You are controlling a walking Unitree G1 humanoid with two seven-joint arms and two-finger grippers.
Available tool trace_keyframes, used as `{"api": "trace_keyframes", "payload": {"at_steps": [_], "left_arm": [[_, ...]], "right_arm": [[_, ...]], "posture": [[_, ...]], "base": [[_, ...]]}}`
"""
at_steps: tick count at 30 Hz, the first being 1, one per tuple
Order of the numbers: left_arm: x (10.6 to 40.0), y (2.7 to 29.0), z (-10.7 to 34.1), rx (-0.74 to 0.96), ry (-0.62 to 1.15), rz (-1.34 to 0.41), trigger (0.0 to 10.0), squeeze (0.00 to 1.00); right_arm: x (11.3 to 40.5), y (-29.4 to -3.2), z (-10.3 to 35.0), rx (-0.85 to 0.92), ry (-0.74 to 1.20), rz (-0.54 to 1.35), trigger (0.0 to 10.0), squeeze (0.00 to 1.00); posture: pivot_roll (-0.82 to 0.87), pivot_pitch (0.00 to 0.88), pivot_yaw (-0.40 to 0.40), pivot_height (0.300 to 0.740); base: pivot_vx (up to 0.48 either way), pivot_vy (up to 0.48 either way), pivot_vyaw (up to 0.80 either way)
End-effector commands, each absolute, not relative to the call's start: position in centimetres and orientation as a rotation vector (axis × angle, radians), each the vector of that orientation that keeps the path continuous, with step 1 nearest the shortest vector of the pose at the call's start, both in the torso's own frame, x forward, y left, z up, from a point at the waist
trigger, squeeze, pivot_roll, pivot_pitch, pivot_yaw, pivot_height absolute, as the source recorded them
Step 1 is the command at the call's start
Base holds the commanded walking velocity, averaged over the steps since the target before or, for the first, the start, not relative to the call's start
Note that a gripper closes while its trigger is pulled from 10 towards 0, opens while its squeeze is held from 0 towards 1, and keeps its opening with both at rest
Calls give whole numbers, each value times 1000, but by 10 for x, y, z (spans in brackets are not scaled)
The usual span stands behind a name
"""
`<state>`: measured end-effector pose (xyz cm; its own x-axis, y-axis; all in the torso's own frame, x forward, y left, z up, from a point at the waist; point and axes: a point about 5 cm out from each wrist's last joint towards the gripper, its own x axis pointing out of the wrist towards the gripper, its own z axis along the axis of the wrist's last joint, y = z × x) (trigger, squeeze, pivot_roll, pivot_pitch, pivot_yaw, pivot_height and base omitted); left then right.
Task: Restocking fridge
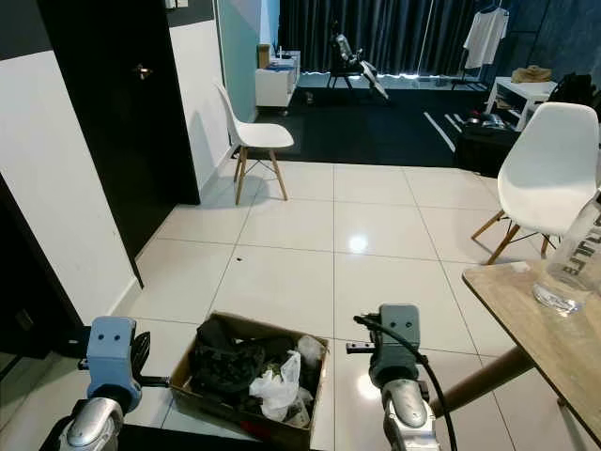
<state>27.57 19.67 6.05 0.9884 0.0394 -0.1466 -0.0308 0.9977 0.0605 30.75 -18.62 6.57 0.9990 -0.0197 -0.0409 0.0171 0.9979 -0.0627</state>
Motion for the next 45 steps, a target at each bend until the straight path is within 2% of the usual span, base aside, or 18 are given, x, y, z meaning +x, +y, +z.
{"api": "trace_keyframes", "payload": {"at_steps": [1, 23, 26, 29, 30, 33, 37, 40, 45], "left_arm": [[274, 196, 56, 54, 161, 40, 10000, 0], [271, 197, 49, 78, 178, 34, 10000, 0], [259, 204, 23, 120, 281, 40, 10000, 0], [233, 215, -15, 163, 453, 70, 10000, 0], [233, 215, -15, 163, 453, 70, 10000, 0], [219, 217, -26, 159, 512, 58, 10000, 0], [218, 216, -28, 163, 520, 46, 10000, 0], [211, 222, -38, 195, 584, 56, 10000, 0], [194, 227, -54, 279, 667, 15, 10000, 0]], "right_arm": [[305, -187, 60, -61, 59, -23, 10000, 0], [301, -186, 51, -67, 101, -10, 10000, 0], [286, -193, 26, -101, 209, -21, 10000, 0], [255, -206, -11, -115, 387, -62, 10000, 0], [255, -206, -11, -115, 387, -62, 10000, 0], [224, -221, -36, -153, 524, -95, 10000, 0], [219, -223, -40, -159, 548, -96, 10000, 0], [210, -232, -46, -156, 600, -145, 10000, 0], [200, -231, -55, -204, 655, -108, 10000, 0]], "posture": [[-15, 16, -3, 740], [-8, 23, -5, 740], [-6, 25, -9, 740], [-11, 28, -12, 740], [-11, 28, -12, 740], [-7, 29, -19, 740], [-5, 27, -21, 740], [-16, 19, -17, 740], [-16, 17, -18, 740]], "base": [[0, 0, 0], [0, 0, 0], [0, 0, 0], [0, 0, 0], [0, 0, 0], [0, 0, 0], [0, 0, 0], [0, 0, 0], [0, 0, 0]]}}
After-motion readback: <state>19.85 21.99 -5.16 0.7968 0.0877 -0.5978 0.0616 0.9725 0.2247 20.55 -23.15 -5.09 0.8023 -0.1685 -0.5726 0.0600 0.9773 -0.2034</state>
